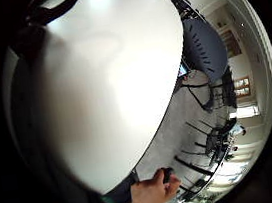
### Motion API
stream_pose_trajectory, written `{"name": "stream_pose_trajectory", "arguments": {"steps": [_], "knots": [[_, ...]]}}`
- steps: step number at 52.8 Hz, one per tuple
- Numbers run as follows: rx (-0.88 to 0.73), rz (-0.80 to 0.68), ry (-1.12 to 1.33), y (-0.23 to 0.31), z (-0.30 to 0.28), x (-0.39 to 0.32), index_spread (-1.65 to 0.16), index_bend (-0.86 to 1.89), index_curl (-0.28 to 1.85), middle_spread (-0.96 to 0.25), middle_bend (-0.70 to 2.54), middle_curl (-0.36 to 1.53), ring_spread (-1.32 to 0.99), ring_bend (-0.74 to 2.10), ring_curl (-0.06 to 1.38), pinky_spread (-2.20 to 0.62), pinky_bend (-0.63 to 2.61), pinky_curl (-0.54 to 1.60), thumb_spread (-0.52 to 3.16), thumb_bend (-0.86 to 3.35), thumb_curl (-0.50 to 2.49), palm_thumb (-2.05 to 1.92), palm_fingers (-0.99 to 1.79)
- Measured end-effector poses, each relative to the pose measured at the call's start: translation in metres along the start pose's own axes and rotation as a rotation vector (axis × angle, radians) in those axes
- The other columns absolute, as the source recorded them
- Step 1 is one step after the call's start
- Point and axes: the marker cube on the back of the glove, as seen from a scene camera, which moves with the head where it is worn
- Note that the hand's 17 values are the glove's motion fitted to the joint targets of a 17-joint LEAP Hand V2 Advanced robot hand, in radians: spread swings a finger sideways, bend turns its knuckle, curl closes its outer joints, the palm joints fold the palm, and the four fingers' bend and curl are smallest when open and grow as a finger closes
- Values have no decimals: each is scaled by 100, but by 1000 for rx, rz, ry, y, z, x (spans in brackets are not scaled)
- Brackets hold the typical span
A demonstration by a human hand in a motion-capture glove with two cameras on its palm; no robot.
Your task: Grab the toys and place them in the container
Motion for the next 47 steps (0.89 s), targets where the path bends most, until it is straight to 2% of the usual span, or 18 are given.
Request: {"name": "stream_pose_trajectory", "arguments": {"steps": [9, 19, 29, 38, 44, 47], "knots": [[-33, 53, -16, 5, -1, -4, -30, 27, 14, -26, 22, 9, -33, 29, 10, -20, 45, 18, 107, 4, 3, -1, 48], [-28, 11, -1, -1, -2, 0, -37, 25, 19, -32, 21, 14, -43, 29, 12, -24, 45, 22, 144, 3, 8, -2, 46], [-72, 58, -36, 8, -1, -2, -40, 24, 23, -35, 20, 19, -47, 30, 13, -25, 45, 25, 158, 1, 12, -3, 44], [-143, 41, -185, 6, -18, -5, -42, 25, 27, -35, 20, 22, -47, 28, 14, -24, 42, 27, 159, 0, 16, 0, 40], [-92, 32, -204, -7, -49, -16, -41, 21, 29, -33, 19, 24, -43, 26, 15, -17, 41, 28, 150, -2, 19, -2, 28], [-32, 99, -199, -21, -75, -31, -41, 20, 30, -31, 19, 25, -40, 25, 16, -12, 39, 28, 140, -5, 20, -5, 24]]}}
